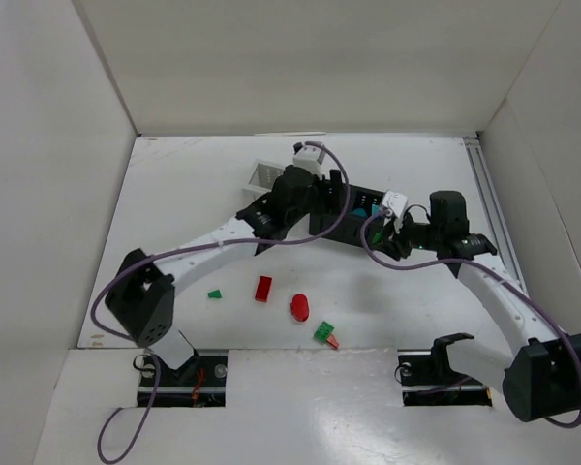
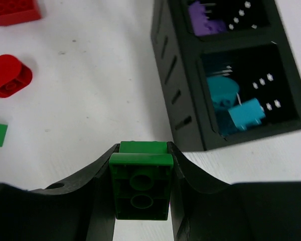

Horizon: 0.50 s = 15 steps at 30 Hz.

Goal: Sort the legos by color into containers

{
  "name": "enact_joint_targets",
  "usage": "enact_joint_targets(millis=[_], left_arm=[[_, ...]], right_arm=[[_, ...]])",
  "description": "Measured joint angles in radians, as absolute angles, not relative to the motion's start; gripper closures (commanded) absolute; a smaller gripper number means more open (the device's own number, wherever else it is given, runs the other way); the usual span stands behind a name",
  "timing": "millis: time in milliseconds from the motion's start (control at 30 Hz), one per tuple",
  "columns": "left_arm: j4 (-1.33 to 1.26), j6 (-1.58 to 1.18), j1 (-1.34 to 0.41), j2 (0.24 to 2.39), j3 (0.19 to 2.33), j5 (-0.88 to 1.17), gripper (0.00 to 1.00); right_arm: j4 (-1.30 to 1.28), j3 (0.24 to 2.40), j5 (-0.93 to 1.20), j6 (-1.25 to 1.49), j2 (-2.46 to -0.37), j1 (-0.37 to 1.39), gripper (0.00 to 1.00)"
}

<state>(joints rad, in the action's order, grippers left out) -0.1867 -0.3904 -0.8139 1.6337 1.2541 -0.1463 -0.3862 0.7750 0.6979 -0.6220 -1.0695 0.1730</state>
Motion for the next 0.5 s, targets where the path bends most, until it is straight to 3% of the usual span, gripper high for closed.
enact_joint_targets(millis=[167, 500], left_arm=[[-0.211, -0.379, -0.814, 1.375, 1.07, -0.096, 0.22], [-0.162, -0.497, -0.814, 1.064, 0.742, -0.101, 0.22]], right_arm=[[-0.366, 0.776, 0.689, -0.653, -1.18, 0.303, 0.74], [-0.328, 0.809, 0.328, -0.572, -1.404, 0.65, 0.74]])
